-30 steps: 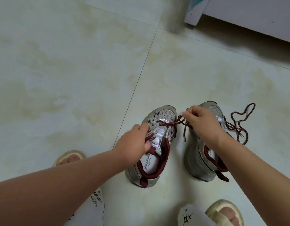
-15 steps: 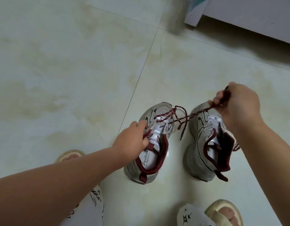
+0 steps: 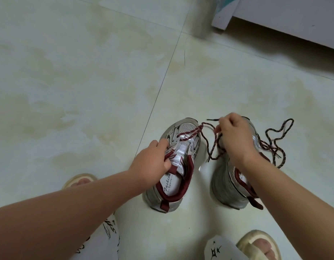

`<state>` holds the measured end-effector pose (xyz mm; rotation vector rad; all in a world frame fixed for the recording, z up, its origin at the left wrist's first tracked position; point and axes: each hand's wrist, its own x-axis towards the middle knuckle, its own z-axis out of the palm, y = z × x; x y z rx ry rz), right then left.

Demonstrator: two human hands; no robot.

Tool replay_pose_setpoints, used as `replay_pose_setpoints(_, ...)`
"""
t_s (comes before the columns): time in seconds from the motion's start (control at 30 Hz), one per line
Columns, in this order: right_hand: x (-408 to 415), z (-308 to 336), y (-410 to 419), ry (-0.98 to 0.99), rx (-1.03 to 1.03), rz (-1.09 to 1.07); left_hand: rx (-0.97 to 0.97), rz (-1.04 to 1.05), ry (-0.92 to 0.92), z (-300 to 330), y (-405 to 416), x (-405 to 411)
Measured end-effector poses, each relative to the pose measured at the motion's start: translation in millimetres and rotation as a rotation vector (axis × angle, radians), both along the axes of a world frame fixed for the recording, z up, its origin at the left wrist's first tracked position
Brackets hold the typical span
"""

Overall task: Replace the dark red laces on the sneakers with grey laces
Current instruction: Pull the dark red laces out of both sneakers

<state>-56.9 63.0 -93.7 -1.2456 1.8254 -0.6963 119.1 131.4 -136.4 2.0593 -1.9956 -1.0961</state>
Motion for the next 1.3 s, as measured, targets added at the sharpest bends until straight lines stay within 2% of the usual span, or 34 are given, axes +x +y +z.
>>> replay_pose_setpoints(0.07,-3,6,-5,0.152,-0.022,0.038,0.002,0.0,-0.001,0,0,0)
replay_pose_setpoints(0.13,0,3,-5,0.319,0.0,0.193,0.005,-0.002,0.0,0,0,0)
replay_pose_setpoints(0.27,26,-7,2,0.452,0.042,0.502,0.005,-0.006,-0.003,0,0,0)
replay_pose_setpoints(0.4,43,-18,-4,0.658,-0.043,0.788,0.011,-0.005,-0.011,0,0,-1)
replay_pose_setpoints(0.47,45,-23,-10,0.731,-0.043,0.846,0.01,-0.011,-0.011,0,0,0)
replay_pose_setpoints(0.57,42,-21,-16,0.598,-0.06,0.672,0.007,-0.022,-0.002,0,0,1)
replay_pose_setpoints(0.73,18,-6,-36,0.174,-0.125,-0.017,0.012,-0.033,0.003,1,0,2)
replay_pose_setpoints(0.83,9,3,-44,-0.06,-0.166,-0.275,0.014,-0.036,0.008,2,0,2)
replay_pose_setpoints(0.9,10,1,-41,-0.038,-0.127,-0.205,0.014,-0.038,0.008,2,0,2)
replay_pose_setpoints(1.0,21,-10,-22,0.171,0.094,0.236,0.008,-0.041,-0.001,2,0,2)
replay_pose_setpoints(1.07,32,-18,-6,0.232,0.184,0.444,0.009,-0.039,-0.004,1,0,1)
replay_pose_setpoints(1.17,48,-28,4,0.326,0.048,0.53,0.008,-0.037,-0.01,1,-1,0)
replay_pose_setpoints(1.3,53,-34,-3,0.262,0.031,0.511,0.014,-0.032,-0.02,2,0,1)
